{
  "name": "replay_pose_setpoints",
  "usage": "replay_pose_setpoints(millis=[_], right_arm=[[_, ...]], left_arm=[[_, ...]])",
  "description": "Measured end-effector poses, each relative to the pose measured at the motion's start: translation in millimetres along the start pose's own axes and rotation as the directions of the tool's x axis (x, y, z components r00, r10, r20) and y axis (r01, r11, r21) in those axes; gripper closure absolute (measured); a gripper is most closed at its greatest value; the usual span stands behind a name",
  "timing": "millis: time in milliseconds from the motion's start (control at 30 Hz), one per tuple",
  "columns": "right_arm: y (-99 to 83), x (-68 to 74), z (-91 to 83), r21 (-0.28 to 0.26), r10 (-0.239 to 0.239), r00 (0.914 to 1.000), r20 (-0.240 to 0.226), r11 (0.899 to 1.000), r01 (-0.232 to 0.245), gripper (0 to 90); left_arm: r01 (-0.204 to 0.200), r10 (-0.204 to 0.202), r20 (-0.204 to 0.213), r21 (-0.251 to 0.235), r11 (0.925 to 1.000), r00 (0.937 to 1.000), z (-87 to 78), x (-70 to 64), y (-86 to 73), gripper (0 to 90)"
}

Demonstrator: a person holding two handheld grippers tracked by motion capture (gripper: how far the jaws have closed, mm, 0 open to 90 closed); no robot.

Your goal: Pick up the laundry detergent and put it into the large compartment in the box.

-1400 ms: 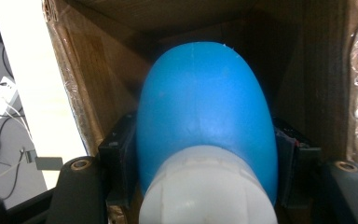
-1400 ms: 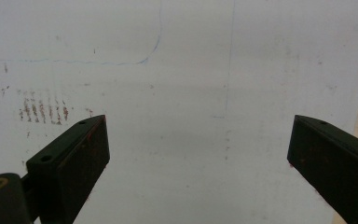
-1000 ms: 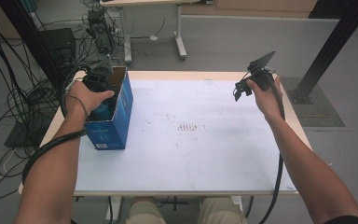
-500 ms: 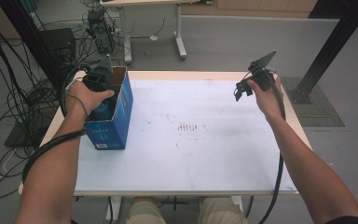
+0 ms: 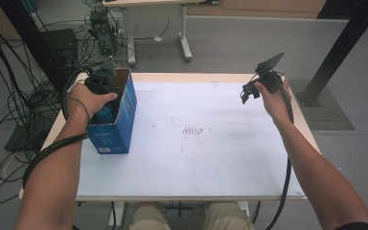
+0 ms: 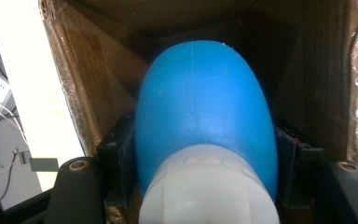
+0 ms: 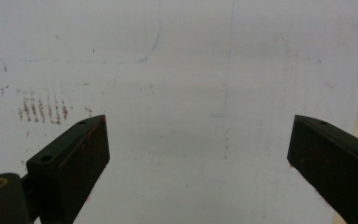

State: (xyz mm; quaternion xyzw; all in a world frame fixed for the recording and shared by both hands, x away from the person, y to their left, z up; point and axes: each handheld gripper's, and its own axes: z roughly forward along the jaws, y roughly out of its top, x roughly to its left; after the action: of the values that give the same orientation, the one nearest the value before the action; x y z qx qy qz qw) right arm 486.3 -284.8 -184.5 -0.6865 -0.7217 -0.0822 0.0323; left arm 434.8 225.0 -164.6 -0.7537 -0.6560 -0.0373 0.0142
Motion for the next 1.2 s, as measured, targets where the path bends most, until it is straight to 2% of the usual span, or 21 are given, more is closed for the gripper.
replay_pose_setpoints(millis=[1200], right_arm=[[-1.8, 2.3, -0.9, -0.003, -0.006, 1.0000, 0.004, 1.000, 0.006, 5.5]], left_arm=[[0.016, -0.016, 0.023, -0.007, 0.9998, 0.9996, 0.7, 6.2, -1.9, 35.4]])
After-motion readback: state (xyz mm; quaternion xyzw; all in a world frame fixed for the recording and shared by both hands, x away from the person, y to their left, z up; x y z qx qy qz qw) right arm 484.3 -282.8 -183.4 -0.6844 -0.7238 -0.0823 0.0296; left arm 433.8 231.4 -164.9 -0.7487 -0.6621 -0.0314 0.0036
